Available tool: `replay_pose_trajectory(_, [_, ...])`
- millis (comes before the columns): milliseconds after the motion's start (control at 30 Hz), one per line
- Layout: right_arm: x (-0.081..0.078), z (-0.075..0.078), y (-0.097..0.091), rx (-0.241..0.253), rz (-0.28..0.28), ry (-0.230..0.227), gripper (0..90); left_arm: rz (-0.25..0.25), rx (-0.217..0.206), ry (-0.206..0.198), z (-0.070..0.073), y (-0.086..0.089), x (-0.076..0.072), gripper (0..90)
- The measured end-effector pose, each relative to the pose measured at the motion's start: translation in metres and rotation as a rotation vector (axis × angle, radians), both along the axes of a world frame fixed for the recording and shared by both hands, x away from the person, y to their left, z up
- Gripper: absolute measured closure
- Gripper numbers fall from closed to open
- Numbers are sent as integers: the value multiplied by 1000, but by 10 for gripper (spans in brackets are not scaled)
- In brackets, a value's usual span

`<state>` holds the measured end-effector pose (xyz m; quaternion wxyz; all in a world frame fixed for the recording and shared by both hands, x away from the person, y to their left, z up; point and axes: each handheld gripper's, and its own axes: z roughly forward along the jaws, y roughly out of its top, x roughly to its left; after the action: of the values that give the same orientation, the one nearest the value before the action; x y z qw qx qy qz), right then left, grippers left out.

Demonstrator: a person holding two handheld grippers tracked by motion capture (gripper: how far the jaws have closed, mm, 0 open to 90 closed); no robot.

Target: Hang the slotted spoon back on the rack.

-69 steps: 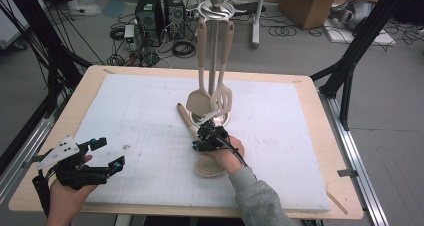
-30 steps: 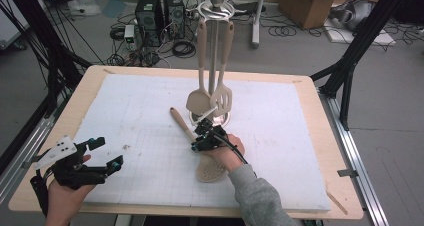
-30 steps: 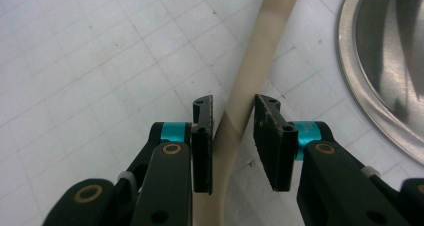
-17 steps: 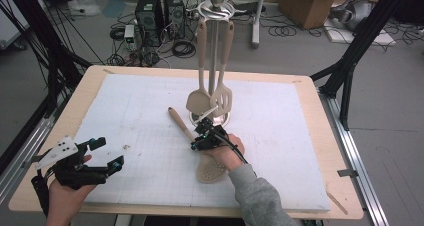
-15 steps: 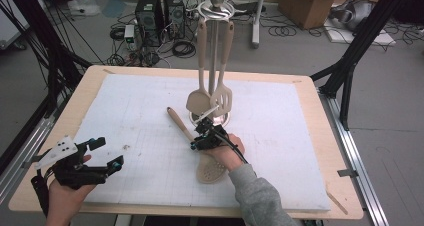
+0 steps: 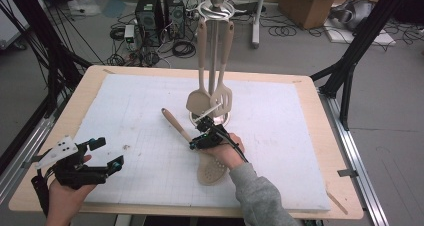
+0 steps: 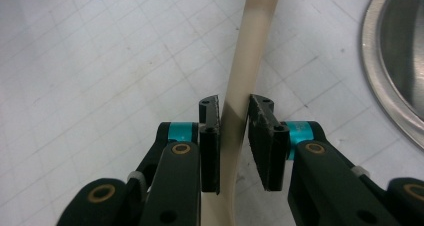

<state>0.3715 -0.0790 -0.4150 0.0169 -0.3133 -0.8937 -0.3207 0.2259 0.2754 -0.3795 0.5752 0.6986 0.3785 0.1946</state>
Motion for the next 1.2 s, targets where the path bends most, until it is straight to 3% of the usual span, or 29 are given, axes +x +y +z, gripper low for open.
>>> replay_pose_trajectory(433, [-1,4,0,14,55,37,777,4,-2,-1,0,1,0,54])
replay_pose_trajectory(1000, [-5,11,-10,54,107,37,783,5,-2,0,0,1,0,54])
replay_pose_trajectory(1200, [-7,13,-18,50,125,69,784,3,0,3,-1,0,1,54])
